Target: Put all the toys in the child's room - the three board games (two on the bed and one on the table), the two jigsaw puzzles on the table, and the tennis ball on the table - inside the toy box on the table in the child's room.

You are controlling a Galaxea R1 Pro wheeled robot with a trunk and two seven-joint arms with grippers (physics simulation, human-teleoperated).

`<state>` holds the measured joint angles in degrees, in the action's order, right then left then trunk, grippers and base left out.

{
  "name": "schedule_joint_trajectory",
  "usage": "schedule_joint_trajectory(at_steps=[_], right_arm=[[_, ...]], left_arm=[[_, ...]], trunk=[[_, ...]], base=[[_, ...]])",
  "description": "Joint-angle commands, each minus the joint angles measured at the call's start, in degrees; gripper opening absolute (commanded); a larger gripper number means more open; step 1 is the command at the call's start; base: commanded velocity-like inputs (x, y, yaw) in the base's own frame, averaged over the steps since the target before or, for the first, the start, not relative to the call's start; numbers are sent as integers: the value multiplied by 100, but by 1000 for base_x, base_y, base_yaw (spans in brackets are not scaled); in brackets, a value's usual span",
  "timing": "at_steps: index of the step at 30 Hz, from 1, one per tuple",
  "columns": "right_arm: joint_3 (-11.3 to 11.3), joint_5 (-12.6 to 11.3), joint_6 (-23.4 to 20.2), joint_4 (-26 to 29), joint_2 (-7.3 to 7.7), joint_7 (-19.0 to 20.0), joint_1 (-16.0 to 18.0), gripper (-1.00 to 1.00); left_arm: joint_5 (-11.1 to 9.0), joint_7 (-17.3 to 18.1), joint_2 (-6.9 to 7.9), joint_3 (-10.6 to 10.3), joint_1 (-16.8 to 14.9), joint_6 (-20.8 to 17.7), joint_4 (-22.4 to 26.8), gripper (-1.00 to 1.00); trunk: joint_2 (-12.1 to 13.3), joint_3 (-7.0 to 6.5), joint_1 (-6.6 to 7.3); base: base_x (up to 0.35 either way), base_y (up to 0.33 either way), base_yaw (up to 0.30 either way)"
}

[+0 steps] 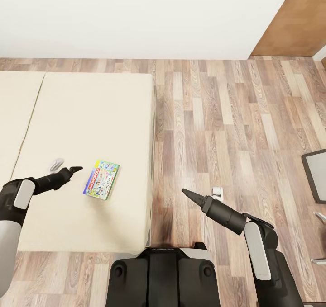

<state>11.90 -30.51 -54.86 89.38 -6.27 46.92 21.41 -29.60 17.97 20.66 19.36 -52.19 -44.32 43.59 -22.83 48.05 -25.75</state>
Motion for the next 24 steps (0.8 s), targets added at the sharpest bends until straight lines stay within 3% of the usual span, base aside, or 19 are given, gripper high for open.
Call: schedule_joint_trajectory(at_steps=[1,7,13,19,24], right_arm=[[10,19,-25,1,-6,5,3,100],[6,26,-25,1,-6,-109,6,100],[6,41,-18,1,-12,-292,4,100],[5,32,198,1,-12,-367,4,100],[-11,43,365,1,-15,-389,3,100]], left_arm=[[4,2,-1,17,-6,18,0,100],[11,-27,-14,12,-10,198,-21,100],[-6,-26,-23,1,-10,688,-152,100],[-6,-22,-31,-8,-11,831,-238,100],[44,-20,-39,-169,-11,1144,-451,100]], trunk=[[-9,6,-3],[-9,6,-3],[-9,6,-3],[-9,6,-3],[-9,6,-3]], base=[[0,0,0],[0,0,0],[0,0,0],[0,0,0],[0,0,0]])
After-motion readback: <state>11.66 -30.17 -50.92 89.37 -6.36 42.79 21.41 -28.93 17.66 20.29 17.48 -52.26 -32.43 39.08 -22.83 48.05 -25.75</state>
